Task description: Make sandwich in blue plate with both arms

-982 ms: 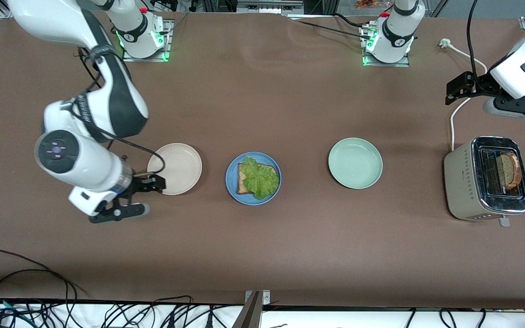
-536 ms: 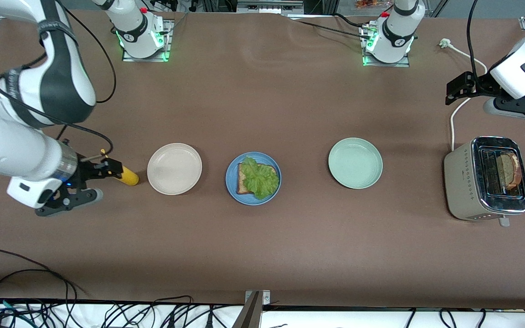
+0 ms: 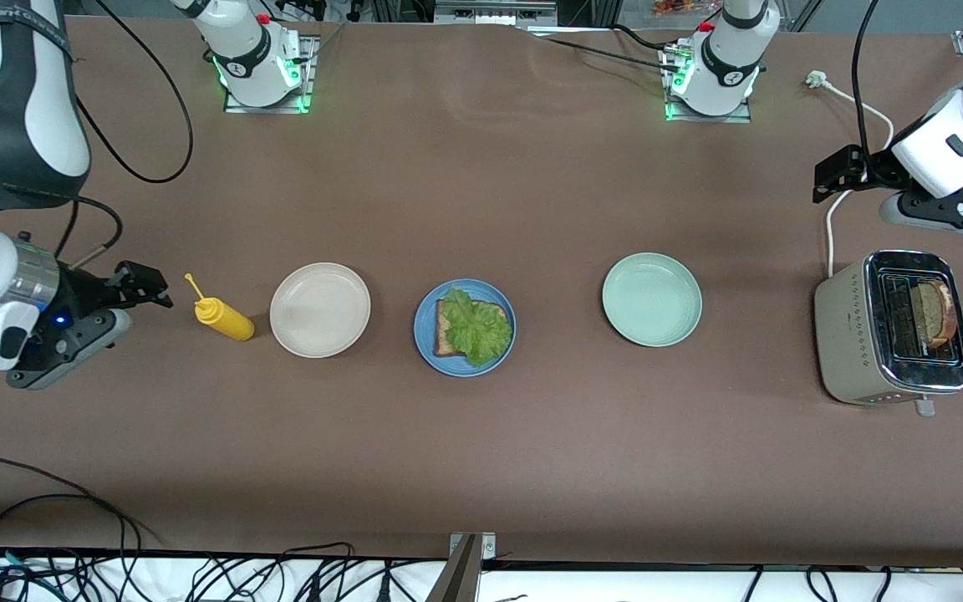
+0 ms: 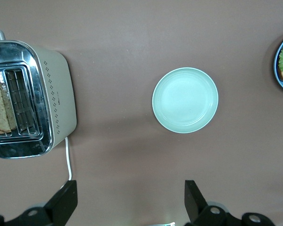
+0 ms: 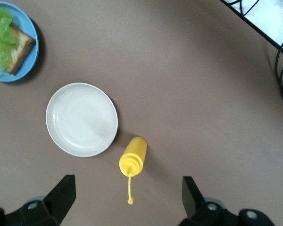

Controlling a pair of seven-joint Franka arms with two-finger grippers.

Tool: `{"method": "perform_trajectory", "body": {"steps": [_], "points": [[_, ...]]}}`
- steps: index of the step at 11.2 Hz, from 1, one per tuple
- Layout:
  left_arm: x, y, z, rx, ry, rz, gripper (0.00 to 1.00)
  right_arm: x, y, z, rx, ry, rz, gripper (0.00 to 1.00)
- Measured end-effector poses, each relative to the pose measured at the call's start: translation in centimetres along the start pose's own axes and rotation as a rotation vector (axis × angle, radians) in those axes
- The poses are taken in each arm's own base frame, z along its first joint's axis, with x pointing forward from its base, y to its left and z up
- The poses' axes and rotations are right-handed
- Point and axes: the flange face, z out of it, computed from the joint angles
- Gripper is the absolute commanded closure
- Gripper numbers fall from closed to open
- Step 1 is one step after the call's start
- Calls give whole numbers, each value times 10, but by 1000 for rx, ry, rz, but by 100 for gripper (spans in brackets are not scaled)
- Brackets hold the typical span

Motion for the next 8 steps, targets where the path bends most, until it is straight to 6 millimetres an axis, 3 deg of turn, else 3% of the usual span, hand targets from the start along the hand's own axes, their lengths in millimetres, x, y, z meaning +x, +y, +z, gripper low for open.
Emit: {"method": "perform_trajectory", "body": {"steps": [5, 6, 8], "points": [[0, 0, -2, 0, 5, 0, 0, -41, 6, -16, 51, -21, -170, 0], [0, 0, -2, 0, 5, 0, 0, -54, 12, -15, 79, -5, -214, 0], [0, 0, -2, 0, 5, 0, 0, -81, 42, -3, 139, 78, -326, 0]]}}
